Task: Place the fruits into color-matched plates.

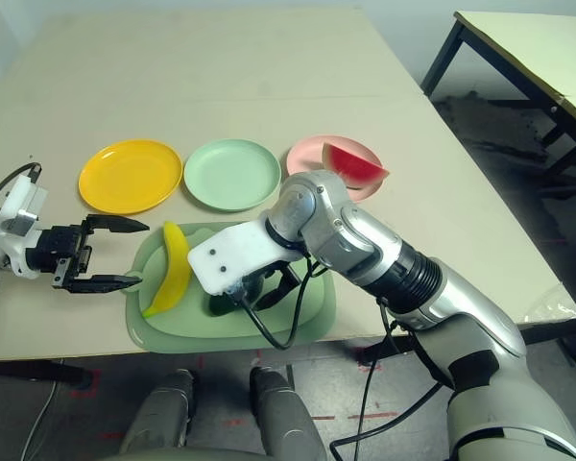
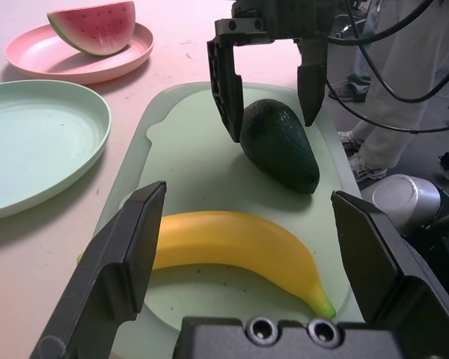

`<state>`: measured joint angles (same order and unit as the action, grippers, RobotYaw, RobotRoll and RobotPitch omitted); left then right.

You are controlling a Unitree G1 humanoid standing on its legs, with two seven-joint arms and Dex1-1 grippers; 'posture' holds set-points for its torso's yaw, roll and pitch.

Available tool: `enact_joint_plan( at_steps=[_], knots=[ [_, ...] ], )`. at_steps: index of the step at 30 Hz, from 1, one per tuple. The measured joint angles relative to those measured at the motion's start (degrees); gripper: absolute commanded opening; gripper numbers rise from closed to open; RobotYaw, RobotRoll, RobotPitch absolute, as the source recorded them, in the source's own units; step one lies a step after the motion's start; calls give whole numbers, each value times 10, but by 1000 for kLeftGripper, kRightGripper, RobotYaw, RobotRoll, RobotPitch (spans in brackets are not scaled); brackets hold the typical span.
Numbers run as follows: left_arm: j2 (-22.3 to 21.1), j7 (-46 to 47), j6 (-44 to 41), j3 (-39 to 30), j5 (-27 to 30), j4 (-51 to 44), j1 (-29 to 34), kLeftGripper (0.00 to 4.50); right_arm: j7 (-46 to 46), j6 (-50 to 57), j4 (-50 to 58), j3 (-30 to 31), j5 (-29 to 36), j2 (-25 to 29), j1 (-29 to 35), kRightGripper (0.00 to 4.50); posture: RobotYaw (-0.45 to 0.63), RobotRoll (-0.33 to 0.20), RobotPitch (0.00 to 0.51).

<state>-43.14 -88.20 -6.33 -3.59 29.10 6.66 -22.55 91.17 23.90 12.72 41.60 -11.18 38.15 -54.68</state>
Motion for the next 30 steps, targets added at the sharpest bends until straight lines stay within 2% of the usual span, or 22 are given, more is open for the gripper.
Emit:
enact_joint_plan(
  at_steps=[9, 11, 14, 27, 30],
  knots=[
    [0, 0, 2, 0, 0, 1, 0, 4500, -5, 7, -4, 0, -7, -8, 2, 4420, 33, 0, 176],
    [0, 0, 2, 0, 0, 1, 0, 4500, -5, 11, -4, 0, -7, -8, 6, 4056, 32, 0, 173],
    [0, 0, 4, 0, 0, 4, -2, 4500, -4, 16, -1, 0, -8, -8, 14, 3001, 30, 0, 171],
    [-1, 3, 12, 0, 0, 14, -20, 4500, 6, 26, 3, 0, -6, -5, 15, 2955, 26, 0, 175],
    [-1, 6, 12, 0, 0, 14, -19, 4500, 8, 23, -21, -1, -2, -6, -9, 2955, 24, 0, 174]
  ],
)
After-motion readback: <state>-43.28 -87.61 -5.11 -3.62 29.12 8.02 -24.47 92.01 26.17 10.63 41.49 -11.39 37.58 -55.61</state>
